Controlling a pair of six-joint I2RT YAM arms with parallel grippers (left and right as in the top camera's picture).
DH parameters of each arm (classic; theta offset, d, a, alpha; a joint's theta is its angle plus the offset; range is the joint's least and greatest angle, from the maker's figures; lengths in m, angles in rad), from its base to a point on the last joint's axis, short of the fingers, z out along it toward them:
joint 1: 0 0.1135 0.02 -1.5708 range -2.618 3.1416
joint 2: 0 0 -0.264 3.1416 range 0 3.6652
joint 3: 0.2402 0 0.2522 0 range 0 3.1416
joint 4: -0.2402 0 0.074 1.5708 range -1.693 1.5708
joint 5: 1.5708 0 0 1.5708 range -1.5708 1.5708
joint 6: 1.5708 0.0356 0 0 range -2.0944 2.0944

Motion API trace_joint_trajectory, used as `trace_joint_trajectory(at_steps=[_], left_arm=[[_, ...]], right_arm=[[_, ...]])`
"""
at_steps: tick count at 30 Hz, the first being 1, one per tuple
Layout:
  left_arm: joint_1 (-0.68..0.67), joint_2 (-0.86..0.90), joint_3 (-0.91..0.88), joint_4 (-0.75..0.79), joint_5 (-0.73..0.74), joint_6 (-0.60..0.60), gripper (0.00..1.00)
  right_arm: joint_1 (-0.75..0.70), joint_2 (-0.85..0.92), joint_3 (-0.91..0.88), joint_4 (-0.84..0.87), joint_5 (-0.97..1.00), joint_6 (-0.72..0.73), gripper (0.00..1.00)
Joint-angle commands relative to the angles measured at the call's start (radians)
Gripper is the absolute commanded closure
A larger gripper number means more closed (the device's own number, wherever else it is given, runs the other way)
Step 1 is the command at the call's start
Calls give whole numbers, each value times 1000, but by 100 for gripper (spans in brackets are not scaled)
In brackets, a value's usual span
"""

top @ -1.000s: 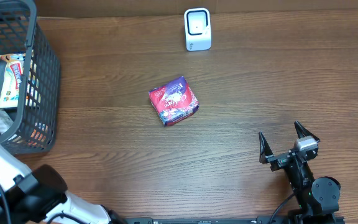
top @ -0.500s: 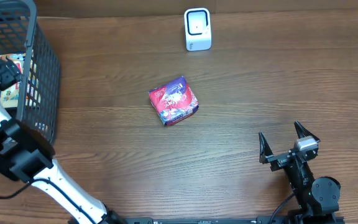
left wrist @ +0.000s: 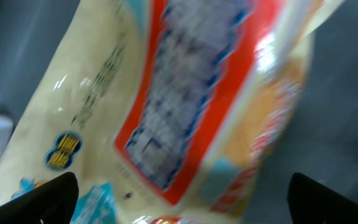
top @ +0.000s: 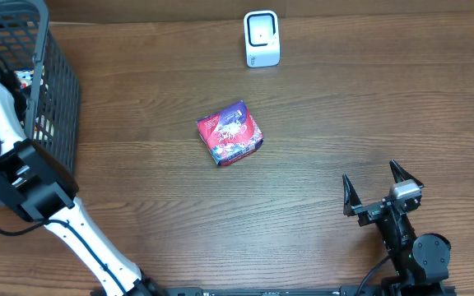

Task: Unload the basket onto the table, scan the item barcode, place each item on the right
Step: 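Reach the left gripper into the basket and grasp the yellow snack bag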

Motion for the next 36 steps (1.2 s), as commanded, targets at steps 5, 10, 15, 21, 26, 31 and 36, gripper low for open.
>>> trace_joint_trajectory(at_steps=[5, 10, 15, 21, 26, 31, 36], left_arm=[[-19, 8, 5, 38, 14, 27, 57], [-11, 9, 5, 32, 7, 27, 72], [0, 12, -2, 23, 7, 27, 27], [5, 13, -56, 59, 8, 27, 22], [5, 13, -90, 85, 7, 27, 80], [5, 10, -75, 66, 8, 23, 96], [5, -4, 68, -41, 42, -11, 96]], right_arm=[[5, -8, -10, 5, -4, 3, 0], [5, -8, -10, 5, -4, 3, 0], [5, -8, -10, 5, -4, 3, 0], [5, -8, -10, 5, -4, 3, 0], [5, -8, -10, 5, -4, 3, 0], [5, -8, -10, 5, -4, 3, 0], [5, -8, -10, 5, -4, 3, 0]])
